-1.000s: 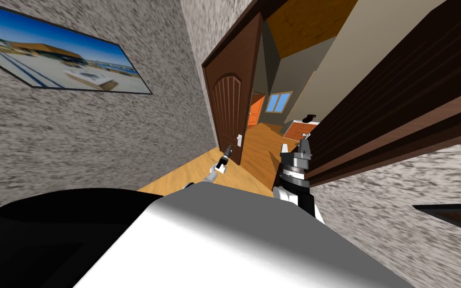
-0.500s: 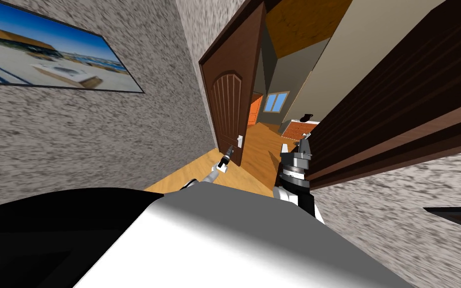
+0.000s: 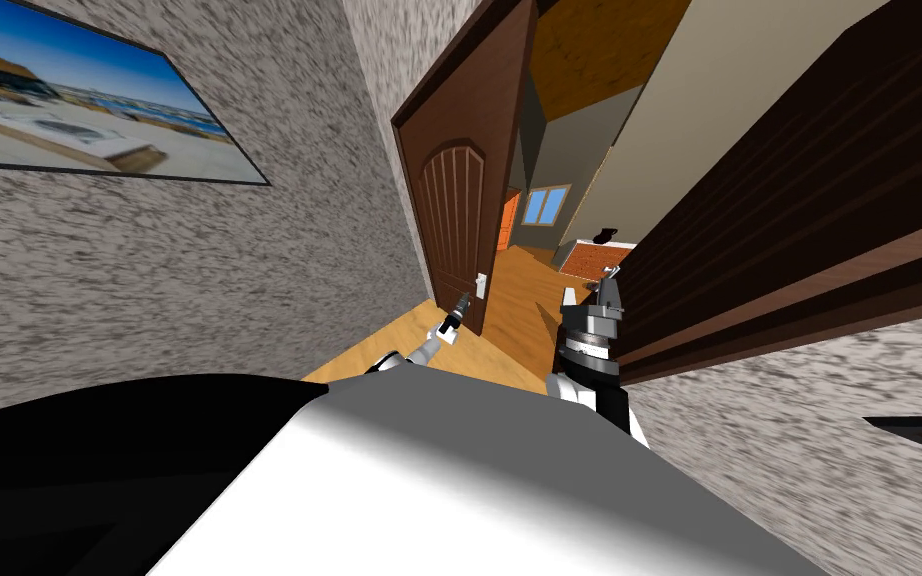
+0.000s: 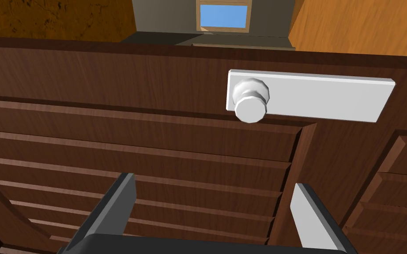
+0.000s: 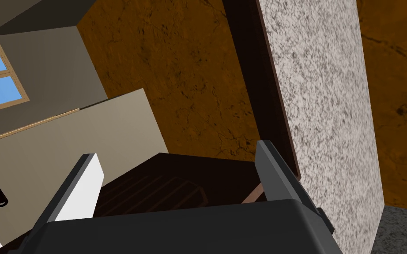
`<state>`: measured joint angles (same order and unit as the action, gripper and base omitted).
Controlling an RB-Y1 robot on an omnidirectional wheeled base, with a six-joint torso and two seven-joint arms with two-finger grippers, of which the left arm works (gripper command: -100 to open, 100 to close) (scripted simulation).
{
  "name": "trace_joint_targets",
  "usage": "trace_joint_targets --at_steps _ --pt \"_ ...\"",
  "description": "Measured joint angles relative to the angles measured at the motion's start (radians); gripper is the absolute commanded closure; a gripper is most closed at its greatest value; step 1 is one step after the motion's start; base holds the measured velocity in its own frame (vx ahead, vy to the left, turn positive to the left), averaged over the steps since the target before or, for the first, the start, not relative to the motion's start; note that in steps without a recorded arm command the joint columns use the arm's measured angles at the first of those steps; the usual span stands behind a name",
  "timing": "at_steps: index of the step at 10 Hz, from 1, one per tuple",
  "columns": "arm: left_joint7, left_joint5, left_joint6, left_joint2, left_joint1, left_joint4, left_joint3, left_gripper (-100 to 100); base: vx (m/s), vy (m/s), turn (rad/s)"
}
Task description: Push the door open
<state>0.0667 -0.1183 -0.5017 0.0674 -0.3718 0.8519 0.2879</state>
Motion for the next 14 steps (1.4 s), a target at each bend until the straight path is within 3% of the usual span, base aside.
trace_joint_targets --at_steps 3,14 --pt "0.013 -0.004 -0.006 -0.007 -0.048 -0.070 0.015 -100 0.078 0.086 -0.072" --pt "0.038 -0.010 -0.012 -0.048 -0.157 -0.238 0.057 -100 0.061 0.076 -0.048"
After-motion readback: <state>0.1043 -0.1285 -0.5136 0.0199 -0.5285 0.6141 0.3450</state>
